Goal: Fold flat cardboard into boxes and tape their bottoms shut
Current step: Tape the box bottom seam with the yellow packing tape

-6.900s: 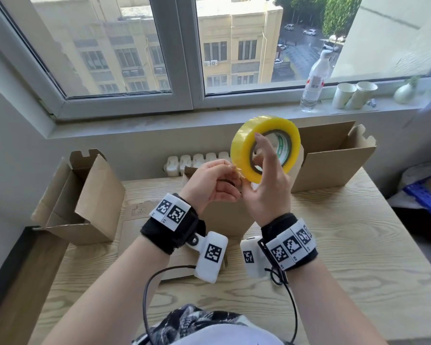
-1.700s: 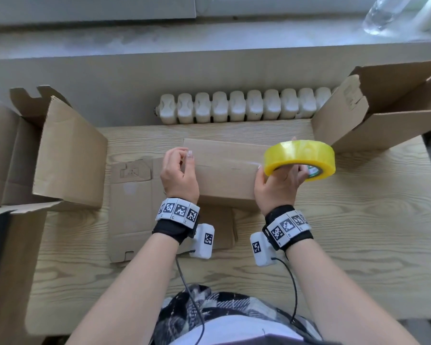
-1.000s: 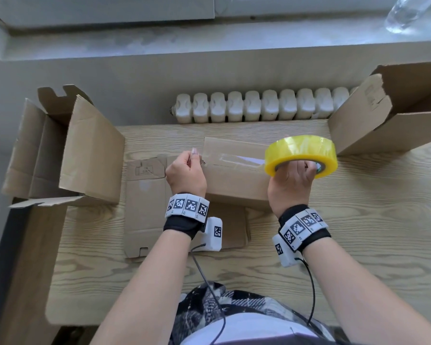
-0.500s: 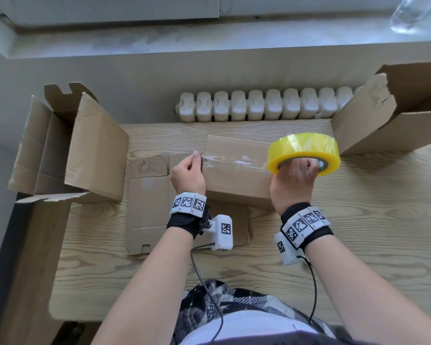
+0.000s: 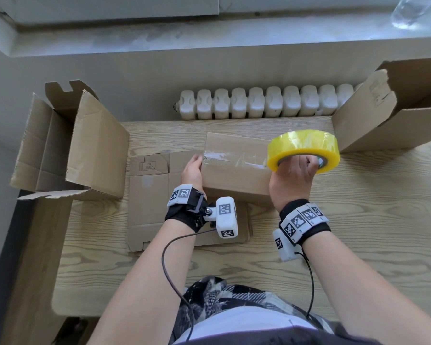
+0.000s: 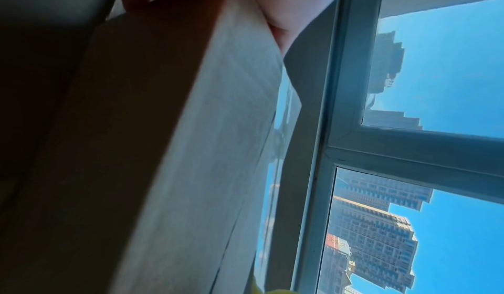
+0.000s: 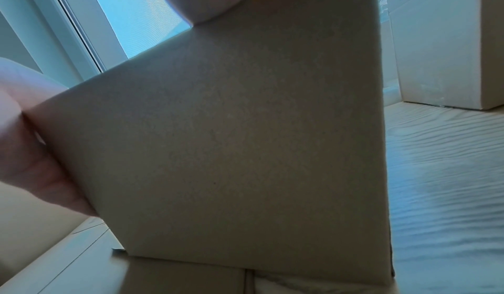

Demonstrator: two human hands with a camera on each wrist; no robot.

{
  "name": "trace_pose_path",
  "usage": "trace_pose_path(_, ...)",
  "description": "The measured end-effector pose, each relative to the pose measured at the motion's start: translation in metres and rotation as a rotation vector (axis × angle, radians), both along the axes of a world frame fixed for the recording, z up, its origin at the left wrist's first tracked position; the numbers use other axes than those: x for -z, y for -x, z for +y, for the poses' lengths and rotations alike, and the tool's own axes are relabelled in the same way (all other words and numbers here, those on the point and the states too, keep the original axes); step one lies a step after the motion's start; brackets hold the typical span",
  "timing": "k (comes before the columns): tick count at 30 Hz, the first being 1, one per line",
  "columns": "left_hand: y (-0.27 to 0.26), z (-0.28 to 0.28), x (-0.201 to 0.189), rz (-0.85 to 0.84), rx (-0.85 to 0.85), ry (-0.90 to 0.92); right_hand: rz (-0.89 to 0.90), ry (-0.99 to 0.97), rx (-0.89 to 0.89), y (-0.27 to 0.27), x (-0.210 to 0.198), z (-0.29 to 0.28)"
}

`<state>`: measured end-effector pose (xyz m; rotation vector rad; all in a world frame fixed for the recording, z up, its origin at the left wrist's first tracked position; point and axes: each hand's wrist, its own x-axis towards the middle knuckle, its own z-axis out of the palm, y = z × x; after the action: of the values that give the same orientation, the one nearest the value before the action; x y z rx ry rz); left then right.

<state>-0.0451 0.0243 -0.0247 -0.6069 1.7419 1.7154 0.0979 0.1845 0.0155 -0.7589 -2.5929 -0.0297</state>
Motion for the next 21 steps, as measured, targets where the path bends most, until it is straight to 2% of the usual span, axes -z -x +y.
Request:
trace_pose_path(1, 0.008, -0.003, 0.021, -0.008, 0.039, 0.004, 0.005, 0.002, -0.004, 0.001, -0.001, 0.000)
trace_pose_path(2, 0.011, -0.003, 0.025, -0.006, 0.077, 0.042, 0.005, 0.003, -0.006, 0.002, -0.001, 0.000)
trace_pose_path(4, 0.003, 0.000, -0.009, 0.079, 0.087, 0.158, -0.008, 0.001, -0.009, 0.003, -0.003, -0.001)
trace_pose_path(5, -0.004, 0.002, -0.029, 0.202, 0.097, 0.255, -0.018, 0.000, -0.009, 0.002, -0.002, -0.001)
trace_pose_path(7, -0.018, 0.003, -0.052, 0.557, 0.168, 0.502, -0.028, 0.007, -0.005, 0.001, -0.001, -0.002)
trace_pose_path(9, -0.033, 0.007, -0.070, 0.855, 0.341, 0.642, -0.015, 0.021, -0.008, 0.000, -0.001, -0.003)
trace_pose_path(10, -0.038, 0.012, -0.068, 0.924, 0.463, 0.680, -0.005, 0.027, -0.014, 0.001, -0.001, -0.003)
trace_pose_path(12, -0.045, 0.022, -0.061, 0.894, 0.690, 0.816, 0.010, 0.041, -0.030, 0.002, -0.003, -0.004)
trace_pose_path(13, -0.047, 0.027, -0.058, 0.863, 0.747, 0.900, 0.014, 0.051, -0.040, 0.003, -0.003, -0.004)
trace_pose_path(16, -0.049, 0.032, -0.052, 0.819, 0.811, 1.047, 0.023, 0.069, -0.063, 0.004, -0.004, -0.004)
trace_pose_path(21, -0.047, 0.031, -0.050, 0.754, 0.823, 1.122, 0.051, 0.089, -0.097, 0.005, -0.008, -0.003)
